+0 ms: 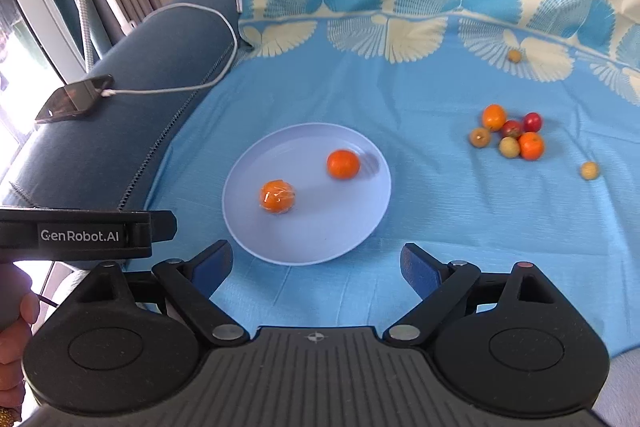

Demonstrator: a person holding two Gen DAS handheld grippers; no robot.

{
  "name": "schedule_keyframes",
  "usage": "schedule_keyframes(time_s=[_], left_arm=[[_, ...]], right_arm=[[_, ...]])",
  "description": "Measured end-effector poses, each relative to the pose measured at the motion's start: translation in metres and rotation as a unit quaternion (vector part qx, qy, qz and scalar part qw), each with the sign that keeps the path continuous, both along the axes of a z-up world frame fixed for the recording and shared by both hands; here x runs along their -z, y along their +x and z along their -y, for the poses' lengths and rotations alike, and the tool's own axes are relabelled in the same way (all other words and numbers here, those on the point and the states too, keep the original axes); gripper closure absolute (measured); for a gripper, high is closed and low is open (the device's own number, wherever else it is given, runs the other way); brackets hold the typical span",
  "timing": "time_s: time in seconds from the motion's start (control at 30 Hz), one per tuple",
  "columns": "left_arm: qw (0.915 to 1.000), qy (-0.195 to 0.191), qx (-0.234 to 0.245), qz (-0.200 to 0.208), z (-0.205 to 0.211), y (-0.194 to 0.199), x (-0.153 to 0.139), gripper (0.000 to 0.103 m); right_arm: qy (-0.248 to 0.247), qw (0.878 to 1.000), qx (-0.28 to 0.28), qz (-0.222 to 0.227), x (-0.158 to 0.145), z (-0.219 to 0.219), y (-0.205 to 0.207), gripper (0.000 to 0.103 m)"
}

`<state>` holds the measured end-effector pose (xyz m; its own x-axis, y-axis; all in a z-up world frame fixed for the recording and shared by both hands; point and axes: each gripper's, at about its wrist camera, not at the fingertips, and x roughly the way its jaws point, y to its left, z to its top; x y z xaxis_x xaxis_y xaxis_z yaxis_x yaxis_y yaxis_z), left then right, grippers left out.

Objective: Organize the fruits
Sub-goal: 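Withdraw both open tools from the plate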

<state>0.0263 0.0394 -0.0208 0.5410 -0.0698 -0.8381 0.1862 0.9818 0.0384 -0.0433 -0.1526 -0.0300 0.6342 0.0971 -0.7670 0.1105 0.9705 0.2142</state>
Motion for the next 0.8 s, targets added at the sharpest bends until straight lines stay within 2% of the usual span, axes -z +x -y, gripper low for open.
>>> schedule_keyframes(time_s=[0.13, 0.23, 0.37, 0.5, 0.8], left_arm=[[0.9999, -0.006, -0.001, 0.011, -0.002, -0.027, -0.011, 0.000], [0.9996, -0.009, 0.004, 0.025, -0.002, -0.047, -0.018, 0.000], [0.9988, -0.003, 0.011, 0.047, 0.000, -0.068, -0.024, 0.000], [0.9986, -0.007, 0.017, 0.050, 0.001, -0.076, -0.027, 0.000], [0.9980, -0.010, 0.021, 0.059, -0.001, -0.079, -0.031, 0.000]], right_arm=[[-0.003, 1.000, 0.011, 0.024, -0.015, -0.002, -0.033, 0.011], [-0.007, 0.998, 0.027, 0.057, -0.026, -0.002, -0.063, 0.005], [-0.018, 0.996, 0.035, 0.086, -0.037, 0.002, -0.089, 0.005], [-0.026, 0.993, 0.039, 0.105, -0.046, 0.003, -0.102, 0.004], [-0.031, 0.994, 0.028, 0.104, -0.048, -0.005, -0.105, 0.003]])
